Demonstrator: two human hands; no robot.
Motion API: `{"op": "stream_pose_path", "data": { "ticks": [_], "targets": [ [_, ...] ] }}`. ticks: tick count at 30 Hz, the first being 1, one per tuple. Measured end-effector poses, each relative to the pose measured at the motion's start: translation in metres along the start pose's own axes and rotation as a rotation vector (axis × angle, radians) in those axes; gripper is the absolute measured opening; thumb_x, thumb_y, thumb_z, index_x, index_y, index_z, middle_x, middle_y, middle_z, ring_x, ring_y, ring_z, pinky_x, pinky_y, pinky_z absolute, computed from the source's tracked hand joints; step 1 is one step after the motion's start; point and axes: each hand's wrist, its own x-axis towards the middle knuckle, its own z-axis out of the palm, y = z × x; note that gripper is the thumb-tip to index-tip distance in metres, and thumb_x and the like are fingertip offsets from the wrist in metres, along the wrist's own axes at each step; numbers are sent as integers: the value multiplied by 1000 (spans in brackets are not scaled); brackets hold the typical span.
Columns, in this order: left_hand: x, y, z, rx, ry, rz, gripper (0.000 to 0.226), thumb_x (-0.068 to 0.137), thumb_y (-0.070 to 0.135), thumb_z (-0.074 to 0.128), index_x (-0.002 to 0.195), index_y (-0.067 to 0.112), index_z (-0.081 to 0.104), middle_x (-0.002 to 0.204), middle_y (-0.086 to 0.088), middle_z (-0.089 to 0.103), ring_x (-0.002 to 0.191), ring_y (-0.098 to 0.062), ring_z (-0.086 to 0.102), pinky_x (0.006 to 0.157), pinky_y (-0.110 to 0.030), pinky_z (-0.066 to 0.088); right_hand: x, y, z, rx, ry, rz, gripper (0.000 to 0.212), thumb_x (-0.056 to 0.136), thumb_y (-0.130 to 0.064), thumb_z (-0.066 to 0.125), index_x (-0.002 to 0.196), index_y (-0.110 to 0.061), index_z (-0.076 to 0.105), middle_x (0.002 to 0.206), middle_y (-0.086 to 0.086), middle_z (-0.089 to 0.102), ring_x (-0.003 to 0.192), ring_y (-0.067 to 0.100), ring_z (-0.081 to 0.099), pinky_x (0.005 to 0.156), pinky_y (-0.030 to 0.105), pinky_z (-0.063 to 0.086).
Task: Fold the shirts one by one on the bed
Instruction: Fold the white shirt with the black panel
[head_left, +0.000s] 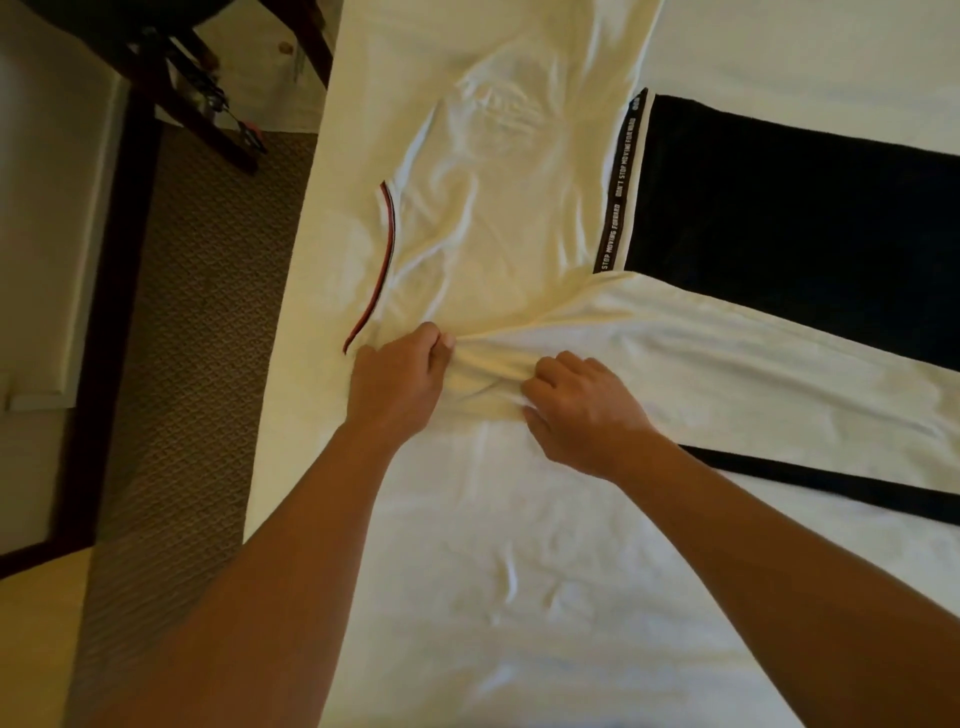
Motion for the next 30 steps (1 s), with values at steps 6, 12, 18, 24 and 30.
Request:
{"op": "stream_pose_path", "data": {
  "ticks": [6, 12, 18, 24, 30],
  "targets": [
    [11, -5, -11, 100, 2, 135, 38, 107, 43, 39, 77, 21, 43, 69, -9, 65, 69, -37, 61, 68, -36, 28, -15, 0, 0, -86, 57, -20, 16, 72, 1, 71, 76, -8, 59, 77, 9, 54, 65, 29, 47, 55, 36, 33],
    [19, -20, -8, 171, -8, 166, 39, 100, 53, 53, 78, 21, 52, 68, 3, 57, 73, -33, 62, 68, -36, 33, -31, -7, 4, -85, -60, 87, 23, 89, -23, 68, 108, -13, 61, 101, 7, 60, 85, 28, 56, 71, 40, 48],
    [-21, 3, 15, 318, 229, 410, 33, 89, 38, 62, 113, 17, 67, 114, -7, 63, 99, -34, 57, 83, -46, 40, -48, -17, 6, 3, 74, 196, 29, 87, -24, 64, 113, -11, 63, 111, 9, 60, 95, 32, 56, 81, 45, 48],
    [-37, 2, 31, 488, 83, 497, 59, 78, 32, 63, 134, 16, 63, 138, -13, 58, 119, -39, 55, 91, -50, 40, -117, 26, -5, -141, 42, 463, 54, 80, -10, 71, 131, -9, 56, 138, 17, 49, 118, 39, 51, 93, 53, 48],
    [-23, 9, 35, 542, 54, 544, 62, 82, 2, 65, 142, 13, 55, 143, -24, 52, 117, -48, 57, 77, -55, 54, -193, 94, -23, -277, -144, 673, 77, 80, -7, 69, 150, -8, 37, 155, 24, 31, 137, 45, 36, 103, 58, 44]
  ]
}}
